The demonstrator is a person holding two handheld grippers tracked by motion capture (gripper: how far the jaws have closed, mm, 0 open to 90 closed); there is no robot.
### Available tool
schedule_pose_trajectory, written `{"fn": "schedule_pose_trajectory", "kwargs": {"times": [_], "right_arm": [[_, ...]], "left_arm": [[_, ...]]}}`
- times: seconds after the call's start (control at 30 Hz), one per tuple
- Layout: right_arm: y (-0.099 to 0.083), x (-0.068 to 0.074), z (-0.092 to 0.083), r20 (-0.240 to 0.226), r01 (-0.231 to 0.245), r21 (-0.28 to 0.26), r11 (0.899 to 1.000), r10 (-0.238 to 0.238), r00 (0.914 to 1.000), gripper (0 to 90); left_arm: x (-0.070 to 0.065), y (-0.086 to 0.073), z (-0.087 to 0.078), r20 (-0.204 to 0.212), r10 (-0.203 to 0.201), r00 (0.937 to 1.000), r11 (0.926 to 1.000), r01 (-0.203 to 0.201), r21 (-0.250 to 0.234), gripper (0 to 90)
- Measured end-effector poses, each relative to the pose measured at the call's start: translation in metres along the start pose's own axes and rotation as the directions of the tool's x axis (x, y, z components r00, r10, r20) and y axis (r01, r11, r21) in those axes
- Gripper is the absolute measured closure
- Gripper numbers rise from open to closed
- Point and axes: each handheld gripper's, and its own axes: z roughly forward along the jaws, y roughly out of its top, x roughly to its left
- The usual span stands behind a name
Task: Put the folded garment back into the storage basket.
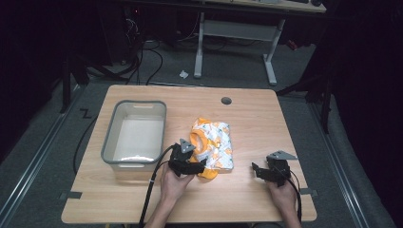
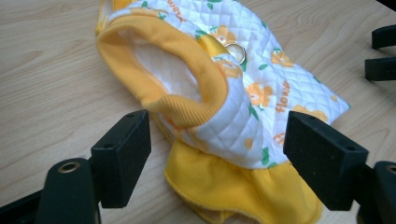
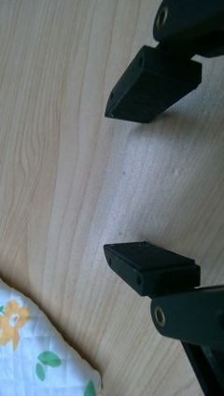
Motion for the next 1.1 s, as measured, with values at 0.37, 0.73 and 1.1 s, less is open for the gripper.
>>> {"fn": "schedule_pose_trajectory", "kwargs": {"times": [0.37,0.73,1.1], "right_arm": [[0.0,0.0,0.0,-0.001,0.002,0.0,1.0,-0.002,1.0,29.6],[0.0,0.0,0.0,-0.001,0.003,0.0,1.0,-0.003,1.0,29.6],[0.0,0.0,0.0,-0.002,0.003,0.0,1.0,-0.003,1.0,29.5]], "left_arm": [[0.005,0.022,0.012,-0.001,-0.011,0.9999,0.9998,0.011,0.017,21.6],[0.011,0.036,0.031,-0.024,-0.038,0.999,0.9982,0.039,0.046,19.2],[0.017,0.036,0.051,-0.055,-0.057,0.9969,0.9951,0.061,0.077,20.2]]}}
